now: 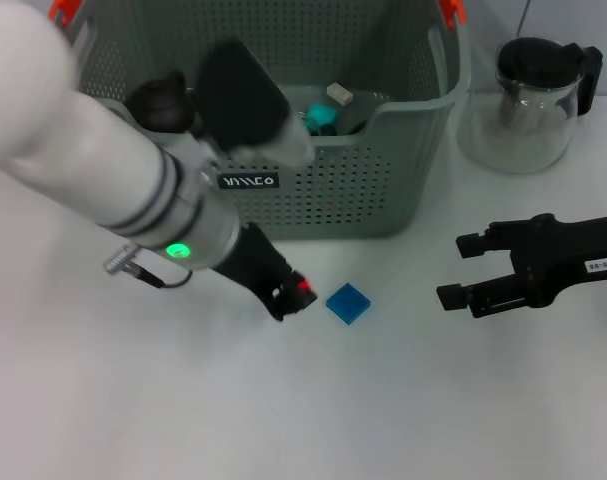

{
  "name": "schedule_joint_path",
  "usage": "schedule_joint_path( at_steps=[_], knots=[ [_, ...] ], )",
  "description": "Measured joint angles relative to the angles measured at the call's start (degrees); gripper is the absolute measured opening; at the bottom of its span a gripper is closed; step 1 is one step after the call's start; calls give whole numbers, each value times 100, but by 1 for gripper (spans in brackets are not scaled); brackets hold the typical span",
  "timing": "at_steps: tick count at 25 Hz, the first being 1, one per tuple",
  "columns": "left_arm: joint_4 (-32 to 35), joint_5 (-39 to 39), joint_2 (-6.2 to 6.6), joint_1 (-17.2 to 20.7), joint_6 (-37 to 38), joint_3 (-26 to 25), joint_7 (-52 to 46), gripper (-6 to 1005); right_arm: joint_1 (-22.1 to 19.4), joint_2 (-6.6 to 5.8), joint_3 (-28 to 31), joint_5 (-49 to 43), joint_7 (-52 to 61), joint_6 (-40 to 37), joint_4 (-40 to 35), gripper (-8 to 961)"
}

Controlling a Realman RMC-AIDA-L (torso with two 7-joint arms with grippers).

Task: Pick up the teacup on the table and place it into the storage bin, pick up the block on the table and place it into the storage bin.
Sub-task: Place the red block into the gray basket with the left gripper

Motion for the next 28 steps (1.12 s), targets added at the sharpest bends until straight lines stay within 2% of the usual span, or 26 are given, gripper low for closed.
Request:
schedule_joint_path(
  at_steps=[4,5,7,8,10,14,18,20,24,28],
  knots=[
    [160,-1297,15,-16,925,-1277,458,156,-13,-35,81,-1,-7,-35,44,945],
    [174,-1825,20,-112,1281,-1805,611,156,-17,-37,98,-2,-7,-53,41,945],
    [205,-2473,47,-284,1598,-2502,806,156,-22,-43,116,-3,-8,-66,32,945],
    [223,-2799,96,-429,1637,-2893,941,156,-22,-45,120,-3,-14,-66,32,945],
    [195,-3013,213,-660,1358,-3244,1089,157,-21,-45,125,-6,-47,-50,43,945],
    [-202,-2899,411,-1043,78,-3275,1001,157,4,-20,118,-7,-76,-44,52,944],
    [-583,-2627,443,-1245,-529,-3193,1017,158,28,-9,114,-9,-60,-48,55,944],
    [-659,-2536,430,-1266,-762,-3120,1086,202,39,-9,113,-9,-38,-66,56,945],
    [-662,-2424,458,-1276,-886,-2985,1076,289,40,-9,103,-9,-37,-75,51,945],
    [-367,-2496,474,-1147,-224,-2999,1252,377,47,-14,71,-9,-62,-81,54,945]
  ],
)
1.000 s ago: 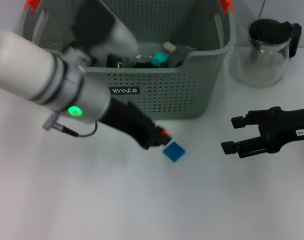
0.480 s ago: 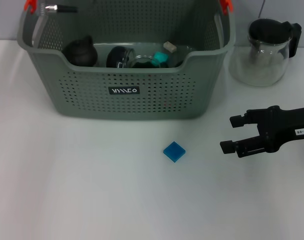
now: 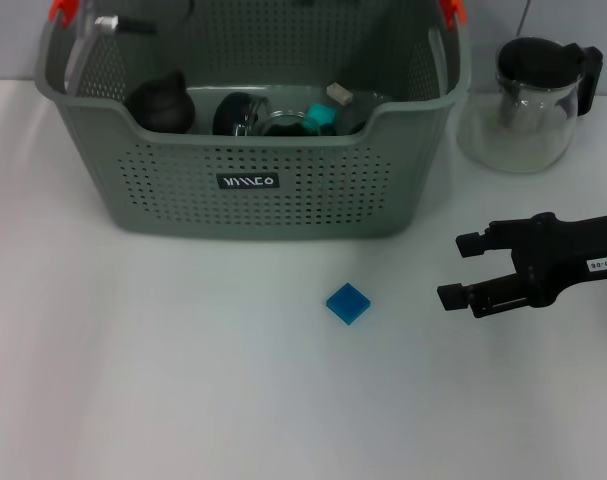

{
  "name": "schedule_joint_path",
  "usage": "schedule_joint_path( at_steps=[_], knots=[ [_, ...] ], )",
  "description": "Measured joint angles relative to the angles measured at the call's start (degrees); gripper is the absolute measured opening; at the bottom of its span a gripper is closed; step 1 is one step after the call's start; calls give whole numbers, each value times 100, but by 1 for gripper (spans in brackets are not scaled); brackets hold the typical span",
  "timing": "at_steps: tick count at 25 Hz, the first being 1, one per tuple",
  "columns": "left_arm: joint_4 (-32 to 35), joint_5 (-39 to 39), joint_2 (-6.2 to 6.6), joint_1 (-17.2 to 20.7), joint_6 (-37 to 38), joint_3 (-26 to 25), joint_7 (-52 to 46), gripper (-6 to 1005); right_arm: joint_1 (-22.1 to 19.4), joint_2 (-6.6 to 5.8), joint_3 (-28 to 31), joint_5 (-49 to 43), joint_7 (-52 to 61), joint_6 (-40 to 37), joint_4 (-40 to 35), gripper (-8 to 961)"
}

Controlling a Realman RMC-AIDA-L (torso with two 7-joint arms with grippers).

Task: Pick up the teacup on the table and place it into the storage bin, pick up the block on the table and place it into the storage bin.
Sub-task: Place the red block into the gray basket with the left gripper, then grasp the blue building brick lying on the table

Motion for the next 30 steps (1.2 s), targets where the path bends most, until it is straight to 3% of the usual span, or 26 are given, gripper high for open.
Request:
schedule_joint_path(
  at_steps=[2,5,9,14,17,20,24,30],
  knots=[
    [275,-215,-53,229,612,-16,339,441,2,-8,-4,0,-4,-21,1,945],
    [574,-775,-281,897,1920,-1,1562,567,-21,-25,4,0,-8,-57,2,944],
    [353,-943,-455,1597,2749,97,2834,719,-28,-15,3,-1,-12,-57,3,944],
    [-248,-946,-461,2210,2906,197,3834,874,27,134,-55,-8,-86,52,4,944],
    [-676,-922,-455,2494,2883,-109,4708,939,79,260,-240,-13,-95,205,11,944],
    [-844,-910,-470,2647,2883,-379,5102,939,136,345,-509,-15,-47,470,81,945],
    [-1031,-907,-455,2723,2915,-771,5243,939,255,353,-867,-10,78,1019,400,945],
    [-1067,-907,-461,2746,2900,-855,5301,938,406,386,-1499,69,140,1928,763,944]
  ],
)
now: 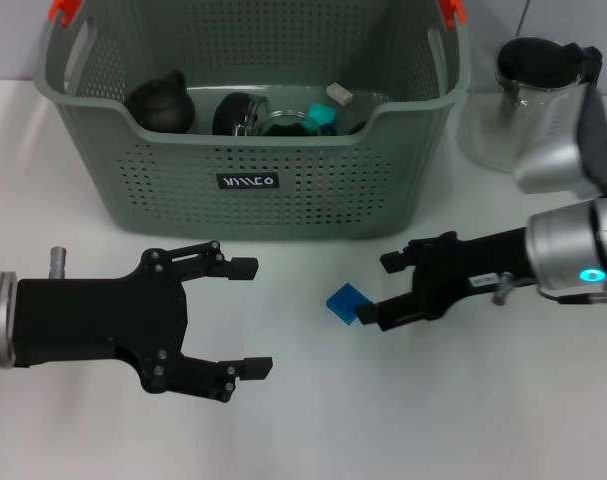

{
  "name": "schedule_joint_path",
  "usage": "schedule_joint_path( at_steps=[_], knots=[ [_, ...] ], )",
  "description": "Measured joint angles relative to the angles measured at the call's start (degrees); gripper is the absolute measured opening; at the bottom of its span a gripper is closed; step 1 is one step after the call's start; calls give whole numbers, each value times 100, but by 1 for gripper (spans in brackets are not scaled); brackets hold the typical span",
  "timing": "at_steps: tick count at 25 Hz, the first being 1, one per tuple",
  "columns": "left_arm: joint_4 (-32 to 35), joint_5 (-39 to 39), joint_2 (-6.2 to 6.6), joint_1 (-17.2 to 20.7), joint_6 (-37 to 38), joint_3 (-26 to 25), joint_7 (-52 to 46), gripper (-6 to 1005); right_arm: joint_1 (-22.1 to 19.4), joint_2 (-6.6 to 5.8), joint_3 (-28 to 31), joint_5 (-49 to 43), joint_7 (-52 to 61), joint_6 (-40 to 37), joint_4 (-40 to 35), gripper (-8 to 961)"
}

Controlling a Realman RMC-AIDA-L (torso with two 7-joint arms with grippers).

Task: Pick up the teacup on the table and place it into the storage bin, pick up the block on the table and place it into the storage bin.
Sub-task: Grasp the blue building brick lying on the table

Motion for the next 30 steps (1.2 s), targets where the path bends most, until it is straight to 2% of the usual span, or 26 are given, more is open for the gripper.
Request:
schedule_joint_path(
  at_steps=[6,10,17,28,30],
  knots=[
    [-134,4,11,-52,-56,-4,-1,939,13,13,-1060,413,-24,1164,138,945],
    [-161,7,5,-68,-102,-3,2,939,17,14,-1649,587,2,1647,152,945],
    [-267,8,13,-125,-128,4,5,938,39,18,-2105,720,56,2110,230,944],
    [-401,0,11,-178,-183,6,9,937,61,23,-2742,806,510,2710,308,824],
    [-438,0,18,-188,-184,4,10,937,62,23,-2780,886,515,2735,336,757]
  ],
)
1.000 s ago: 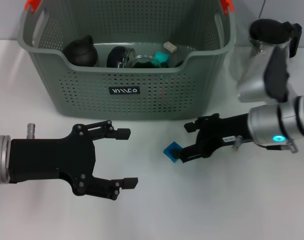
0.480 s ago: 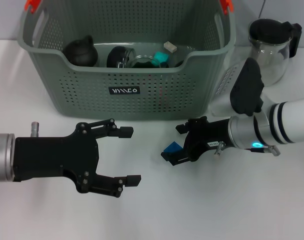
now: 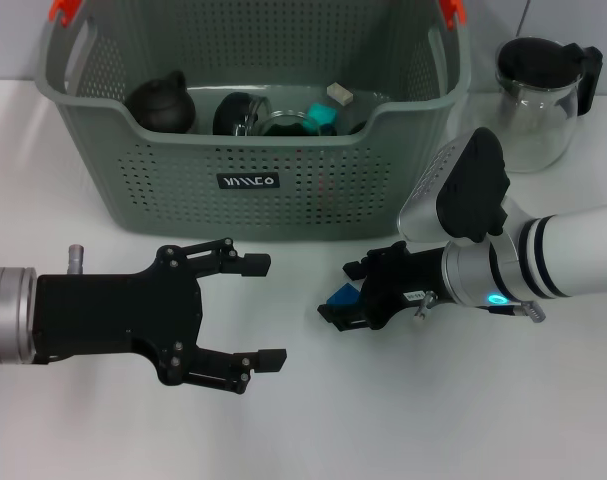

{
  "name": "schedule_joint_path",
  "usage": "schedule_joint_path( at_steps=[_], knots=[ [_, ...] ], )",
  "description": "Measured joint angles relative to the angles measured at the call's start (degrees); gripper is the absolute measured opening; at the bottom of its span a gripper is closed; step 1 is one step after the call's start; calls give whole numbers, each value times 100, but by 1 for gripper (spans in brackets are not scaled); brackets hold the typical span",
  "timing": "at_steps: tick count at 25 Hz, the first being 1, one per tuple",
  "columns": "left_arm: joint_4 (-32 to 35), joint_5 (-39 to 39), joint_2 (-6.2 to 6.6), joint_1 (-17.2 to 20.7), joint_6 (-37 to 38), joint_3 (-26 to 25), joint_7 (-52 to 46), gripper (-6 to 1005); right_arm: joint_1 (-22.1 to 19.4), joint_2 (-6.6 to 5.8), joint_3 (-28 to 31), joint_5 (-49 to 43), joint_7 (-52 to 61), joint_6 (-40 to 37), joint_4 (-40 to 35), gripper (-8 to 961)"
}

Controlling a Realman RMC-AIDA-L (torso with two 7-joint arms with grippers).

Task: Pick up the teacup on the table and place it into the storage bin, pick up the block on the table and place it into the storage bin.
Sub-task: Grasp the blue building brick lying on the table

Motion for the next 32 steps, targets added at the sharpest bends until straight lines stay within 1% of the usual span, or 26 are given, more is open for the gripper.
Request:
schedule_joint_path(
  at_steps=[1,11,22,27,32],
  knots=[
    [-1,1,2,-1,-1,-1,0,937,0,-1,-5,15,3,1,8,723],
    [-8,8,0,-2,-5,-2,2,937,-1,-9,-17,39,49,7,73,728],
    [-8,8,-2,1,-3,-1,-17,936,-6,-15,-52,28,93,-27,96,580],
    [-8,8,3,12,7,-2,-26,935,-4,-29,-101,21,111,-54,72,427],
    [-8,8,5,34,14,-9,-28,935,-77,-49,-130,6,109,-112,-60,429]
  ],
)
